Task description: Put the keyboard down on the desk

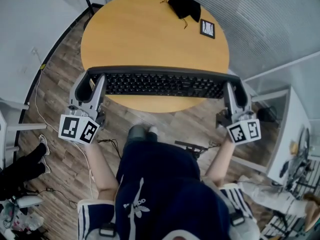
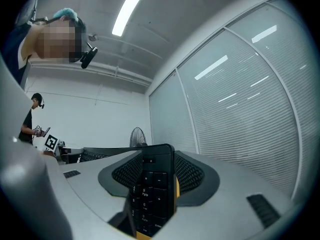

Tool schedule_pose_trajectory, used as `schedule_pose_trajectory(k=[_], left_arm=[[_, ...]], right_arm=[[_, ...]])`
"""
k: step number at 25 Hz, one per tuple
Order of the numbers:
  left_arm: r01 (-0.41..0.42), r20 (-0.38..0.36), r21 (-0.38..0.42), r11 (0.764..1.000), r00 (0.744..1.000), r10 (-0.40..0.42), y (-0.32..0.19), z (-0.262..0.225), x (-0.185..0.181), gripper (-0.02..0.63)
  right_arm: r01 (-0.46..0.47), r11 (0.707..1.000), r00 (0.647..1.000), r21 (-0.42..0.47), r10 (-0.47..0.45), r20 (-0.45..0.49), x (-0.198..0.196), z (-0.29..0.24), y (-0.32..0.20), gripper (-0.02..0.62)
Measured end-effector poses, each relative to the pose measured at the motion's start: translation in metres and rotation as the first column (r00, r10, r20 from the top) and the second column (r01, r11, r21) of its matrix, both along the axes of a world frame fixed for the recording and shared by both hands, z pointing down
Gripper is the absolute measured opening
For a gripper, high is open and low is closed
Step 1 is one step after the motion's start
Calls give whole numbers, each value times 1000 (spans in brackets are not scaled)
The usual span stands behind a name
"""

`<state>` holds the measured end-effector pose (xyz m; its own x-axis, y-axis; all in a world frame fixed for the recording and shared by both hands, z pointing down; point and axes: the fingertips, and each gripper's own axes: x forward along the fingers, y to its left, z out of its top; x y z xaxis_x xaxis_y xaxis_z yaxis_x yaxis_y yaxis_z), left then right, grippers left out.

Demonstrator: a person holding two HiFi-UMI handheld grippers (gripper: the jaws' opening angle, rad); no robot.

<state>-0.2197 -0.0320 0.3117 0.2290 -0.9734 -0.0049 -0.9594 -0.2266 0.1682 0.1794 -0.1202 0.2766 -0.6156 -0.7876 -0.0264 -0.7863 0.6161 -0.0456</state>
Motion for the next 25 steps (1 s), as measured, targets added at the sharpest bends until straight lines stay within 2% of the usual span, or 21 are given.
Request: schedule_pose_trajectory(k=[11,17,22,25], left_arm=[[-10,12,-16,1000,1000,10,-10,3,-5,198],[13,23,-22,1000,1000,-13,33,-7,20,198],[2,23,-21,1000,1000,-1,6,-11,8,198],[1,20,-15,1000,1000,0,11,-16,3,198]], right_arm=[[-20,999,1000,-35,20,11,-2,11,-2,184],[-5,999,1000,-36,6,21,23,5,33,184],[-13,999,1000,-36,14,27,11,0,9,184],[-16,1000,1000,-27,17,26,6,-6,16,184]])
